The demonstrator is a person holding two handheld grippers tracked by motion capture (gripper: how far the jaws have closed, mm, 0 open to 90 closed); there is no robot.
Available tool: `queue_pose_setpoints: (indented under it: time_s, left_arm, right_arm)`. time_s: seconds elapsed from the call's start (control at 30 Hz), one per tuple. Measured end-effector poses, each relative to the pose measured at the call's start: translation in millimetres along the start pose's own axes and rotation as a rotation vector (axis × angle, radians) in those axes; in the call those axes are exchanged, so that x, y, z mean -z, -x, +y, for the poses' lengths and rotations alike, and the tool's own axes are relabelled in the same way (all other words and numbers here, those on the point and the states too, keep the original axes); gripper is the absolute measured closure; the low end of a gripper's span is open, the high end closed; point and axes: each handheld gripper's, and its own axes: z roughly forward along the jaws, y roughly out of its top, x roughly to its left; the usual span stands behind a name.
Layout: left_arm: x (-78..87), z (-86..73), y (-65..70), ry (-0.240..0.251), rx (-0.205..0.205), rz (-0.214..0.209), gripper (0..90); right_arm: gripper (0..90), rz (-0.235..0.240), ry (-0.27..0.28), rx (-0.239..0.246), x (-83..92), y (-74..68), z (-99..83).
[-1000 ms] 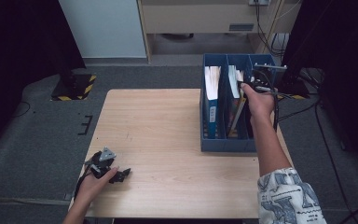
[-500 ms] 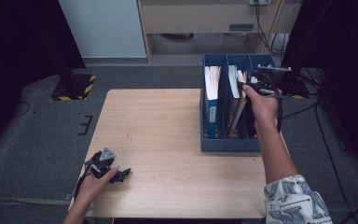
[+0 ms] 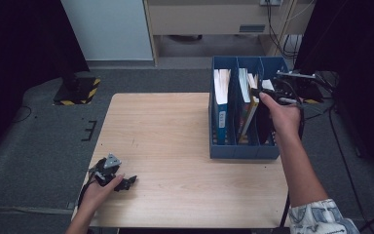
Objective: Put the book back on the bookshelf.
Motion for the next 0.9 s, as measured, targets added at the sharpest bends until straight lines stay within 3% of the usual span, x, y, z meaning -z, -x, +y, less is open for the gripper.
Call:
queue_pose_setpoints:
  time_s: [0.57, 0.9]
  left_arm:
    - [0.0, -0.4, 0.1, 0.002, -0.001, 0.001, 0.0]
    - [0.3, -0.6, 0.3, 0.002, -0.002, 0.001, 0.0]
  right_arm:
    - [45.4, 0.036, -0.018, 0.034, 32.7, -2.4, -33.8]
    - [42.8, 0.057, -0.044, 0.049, 41.8, -4.0, -55.2]
